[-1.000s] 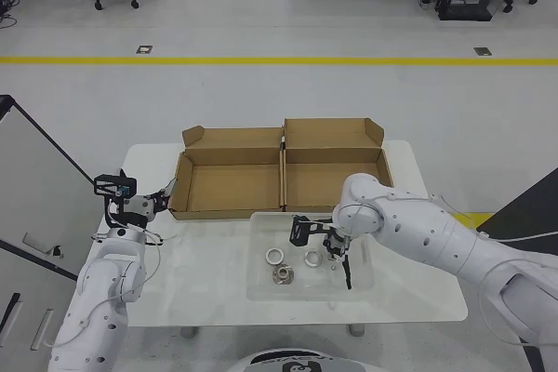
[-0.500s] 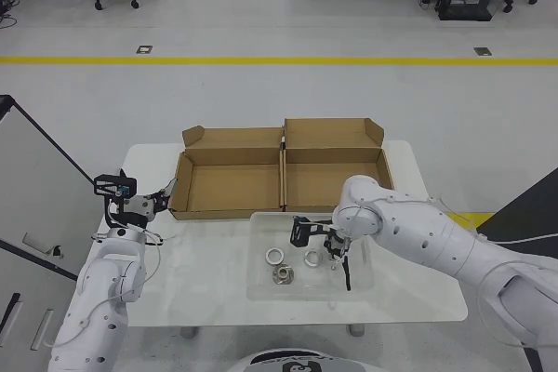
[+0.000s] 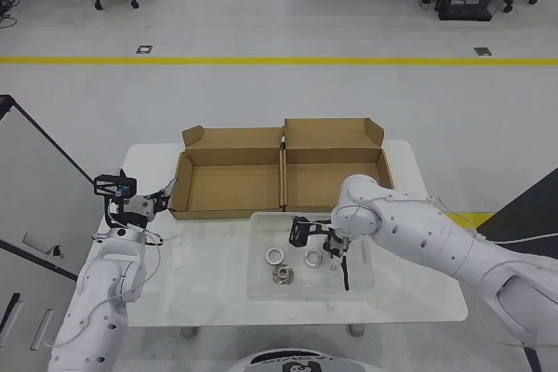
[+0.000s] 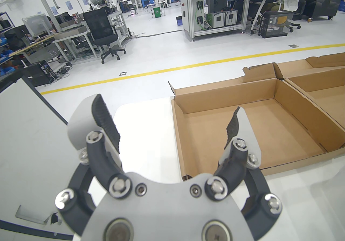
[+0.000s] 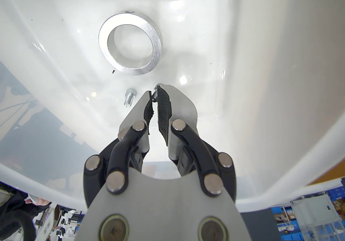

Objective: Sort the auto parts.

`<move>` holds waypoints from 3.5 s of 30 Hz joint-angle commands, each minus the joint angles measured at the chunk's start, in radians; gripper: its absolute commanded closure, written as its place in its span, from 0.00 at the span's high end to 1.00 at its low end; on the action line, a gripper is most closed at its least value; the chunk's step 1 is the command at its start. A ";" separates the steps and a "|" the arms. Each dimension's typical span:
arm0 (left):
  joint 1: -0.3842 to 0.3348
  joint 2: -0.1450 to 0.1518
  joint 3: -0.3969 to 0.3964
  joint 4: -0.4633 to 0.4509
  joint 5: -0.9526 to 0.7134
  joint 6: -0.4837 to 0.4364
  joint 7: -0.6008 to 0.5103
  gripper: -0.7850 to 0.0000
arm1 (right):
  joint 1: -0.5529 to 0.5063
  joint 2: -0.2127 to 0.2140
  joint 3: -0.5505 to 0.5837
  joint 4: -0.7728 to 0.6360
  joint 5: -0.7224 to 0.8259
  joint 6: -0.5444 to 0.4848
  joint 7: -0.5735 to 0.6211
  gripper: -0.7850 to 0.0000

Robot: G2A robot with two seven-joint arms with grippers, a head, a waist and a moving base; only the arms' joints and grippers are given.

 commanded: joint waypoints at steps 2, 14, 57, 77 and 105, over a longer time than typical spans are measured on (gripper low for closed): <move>0.000 0.000 0.000 0.000 0.000 0.000 0.000 1.00 | 0.003 0.014 0.030 -0.044 0.030 0.014 0.014 0.00; 0.000 0.000 0.000 0.000 0.000 0.000 0.000 1.00 | 0.000 0.149 0.211 -0.354 0.159 0.092 0.092 0.00; 0.000 0.000 0.000 0.000 0.000 0.000 0.000 1.00 | -0.298 0.308 0.719 -0.076 1.471 -0.235 -0.235 0.00; 0.000 0.000 0.000 0.000 0.000 0.000 0.000 1.00 | -0.184 0.068 0.725 -0.127 2.016 -0.086 -0.086 0.00; 0.000 0.000 0.000 0.000 0.000 0.000 0.000 1.00 | -0.269 -0.007 0.698 -0.223 2.341 0.104 -0.135 0.00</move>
